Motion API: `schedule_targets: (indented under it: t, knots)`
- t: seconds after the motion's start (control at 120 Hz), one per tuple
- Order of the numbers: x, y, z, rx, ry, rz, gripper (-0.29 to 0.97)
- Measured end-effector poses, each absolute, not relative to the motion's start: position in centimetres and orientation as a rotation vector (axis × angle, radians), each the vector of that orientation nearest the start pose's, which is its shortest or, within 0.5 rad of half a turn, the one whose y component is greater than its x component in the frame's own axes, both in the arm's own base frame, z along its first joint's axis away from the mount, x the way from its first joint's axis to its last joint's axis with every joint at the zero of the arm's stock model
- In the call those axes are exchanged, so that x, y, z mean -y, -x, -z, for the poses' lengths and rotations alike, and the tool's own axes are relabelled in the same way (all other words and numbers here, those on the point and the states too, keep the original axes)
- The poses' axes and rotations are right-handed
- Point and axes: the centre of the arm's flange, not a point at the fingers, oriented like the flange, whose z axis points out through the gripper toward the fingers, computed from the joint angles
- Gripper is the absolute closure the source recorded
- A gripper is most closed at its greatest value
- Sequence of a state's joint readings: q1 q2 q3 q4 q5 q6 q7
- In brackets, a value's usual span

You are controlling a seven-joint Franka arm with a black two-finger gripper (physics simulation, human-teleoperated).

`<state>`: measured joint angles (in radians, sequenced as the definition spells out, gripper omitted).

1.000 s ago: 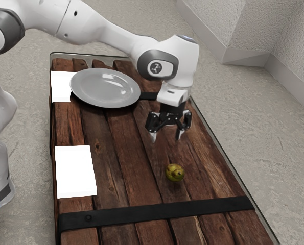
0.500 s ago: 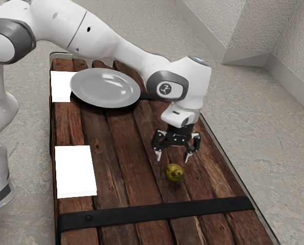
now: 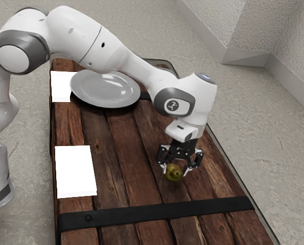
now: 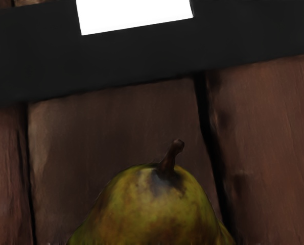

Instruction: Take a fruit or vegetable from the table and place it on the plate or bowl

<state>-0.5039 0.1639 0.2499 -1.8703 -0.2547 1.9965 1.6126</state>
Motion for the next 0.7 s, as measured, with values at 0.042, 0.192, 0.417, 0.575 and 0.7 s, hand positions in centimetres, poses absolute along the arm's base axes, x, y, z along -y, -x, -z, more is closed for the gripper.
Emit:
schedule_targets:
  t: [0.042, 0.192, 0.417, 0.575, 0.7]
  knots:
    - [17.0, -57.4, -42.7, -2.548, 2.103, 0.163, 0.31]
    - [16.9, -57.5, -43.0, -2.550, 2.090, 0.184, 0.44]
    - [11.3, -57.4, -49.7, -2.421, 2.120, 0.374, 0.66]
    - [4.6, -58.1, -54.8, -2.261, 2.167, 0.493, 0.66]
    - [-1.0, -58.4, -57.2, -2.141, 2.220, 0.530, 0.63]
